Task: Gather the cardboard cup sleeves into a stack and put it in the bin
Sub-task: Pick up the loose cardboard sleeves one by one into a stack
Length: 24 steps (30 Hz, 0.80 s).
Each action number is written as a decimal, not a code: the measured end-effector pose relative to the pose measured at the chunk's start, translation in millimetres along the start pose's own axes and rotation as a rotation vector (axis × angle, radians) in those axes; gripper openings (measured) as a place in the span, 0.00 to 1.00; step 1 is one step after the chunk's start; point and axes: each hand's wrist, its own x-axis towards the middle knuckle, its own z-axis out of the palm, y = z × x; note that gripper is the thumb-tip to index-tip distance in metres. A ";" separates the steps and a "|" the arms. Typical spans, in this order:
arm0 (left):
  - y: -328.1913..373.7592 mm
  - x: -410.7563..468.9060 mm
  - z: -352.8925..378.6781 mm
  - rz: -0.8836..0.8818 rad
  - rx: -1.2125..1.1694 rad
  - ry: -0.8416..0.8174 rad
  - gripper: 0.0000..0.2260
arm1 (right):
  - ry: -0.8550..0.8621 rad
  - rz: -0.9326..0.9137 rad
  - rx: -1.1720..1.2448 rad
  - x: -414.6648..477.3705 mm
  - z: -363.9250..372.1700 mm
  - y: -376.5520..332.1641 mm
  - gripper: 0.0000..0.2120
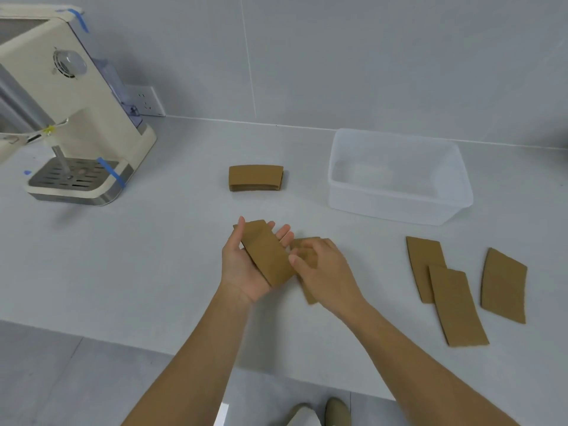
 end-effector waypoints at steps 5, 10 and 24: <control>10.6 1.2 -14.9 0.068 -0.036 0.060 0.29 | 0.066 0.059 -0.521 -1.4 11.0 25.5 0.30; 13.7 -0.9 -24.3 0.084 -0.042 0.097 0.28 | 0.029 0.088 -0.619 -9.5 27.8 40.6 0.35; 5.3 2.5 -22.8 0.039 -0.054 0.096 0.26 | -0.033 0.014 -0.681 -5.2 11.4 36.9 0.20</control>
